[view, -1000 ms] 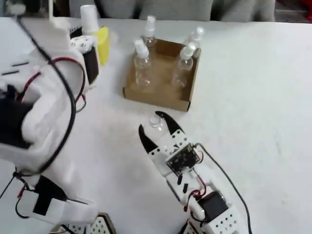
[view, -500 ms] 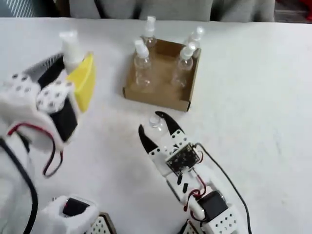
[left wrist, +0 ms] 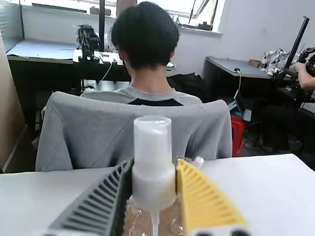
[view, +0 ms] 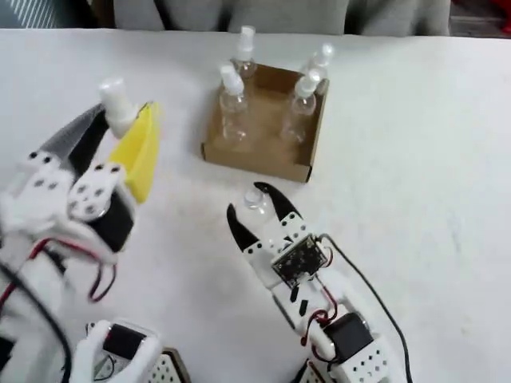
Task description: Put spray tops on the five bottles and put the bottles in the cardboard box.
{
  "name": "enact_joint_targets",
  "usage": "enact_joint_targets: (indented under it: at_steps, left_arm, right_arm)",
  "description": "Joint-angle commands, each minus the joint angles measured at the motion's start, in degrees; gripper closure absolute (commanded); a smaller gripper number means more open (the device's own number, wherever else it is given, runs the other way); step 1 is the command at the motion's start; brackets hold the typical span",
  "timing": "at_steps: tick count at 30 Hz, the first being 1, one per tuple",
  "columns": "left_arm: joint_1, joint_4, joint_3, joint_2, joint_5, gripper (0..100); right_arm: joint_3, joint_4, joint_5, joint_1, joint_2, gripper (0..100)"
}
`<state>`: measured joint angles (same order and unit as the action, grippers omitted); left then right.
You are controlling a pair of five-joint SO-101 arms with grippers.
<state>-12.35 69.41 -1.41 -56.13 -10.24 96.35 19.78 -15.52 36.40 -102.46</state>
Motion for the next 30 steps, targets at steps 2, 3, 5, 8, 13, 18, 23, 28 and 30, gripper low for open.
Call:
enact_joint_targets:
  at_steps: [2,3,5,8,13,18,23,28,30]
  left_arm:
    - [-0.48,-14.86,-10.73,-2.86,-0.18,98]
    - [-0.48,-17.14,-12.31,-2.86,-0.18,98]
    - [-0.48,-21.10,-14.42,-2.86,-0.18,98]
    - [-0.57,-26.46,-16.62,-2.77,-0.26,98]
    - [-8.22,-34.81,-19.96,-2.77,-0.26,98]
    - [-16.22,-39.38,-21.63,-0.92,-0.26,98]
    - [-16.48,-34.02,-15.30,9.36,-0.35,98]
    - [-17.01,-25.05,-10.90,11.82,-0.35,98]
    - [-16.66,-23.74,-11.96,10.86,-0.35,98]
  right_arm:
    - [0.53,0.22,-0.53,0.48,-0.13,98.1]
    - [0.53,0.22,-0.53,0.48,-0.13,98.1]
    - [0.53,0.22,-0.53,0.48,-0.13,98.1]
    - [0.53,0.22,-0.53,0.48,-0.13,98.1]
    - [0.53,0.22,-0.53,0.48,-0.13,98.1]
    - [0.53,0.22,-0.53,0.48,-0.04,98.1]
    - [0.53,0.22,-0.53,0.48,-0.04,98.1]
    - [0.53,0.22,-0.53,0.48,-0.04,98.1]
    - [0.53,0.22,-0.53,0.48,-0.04,98.1]
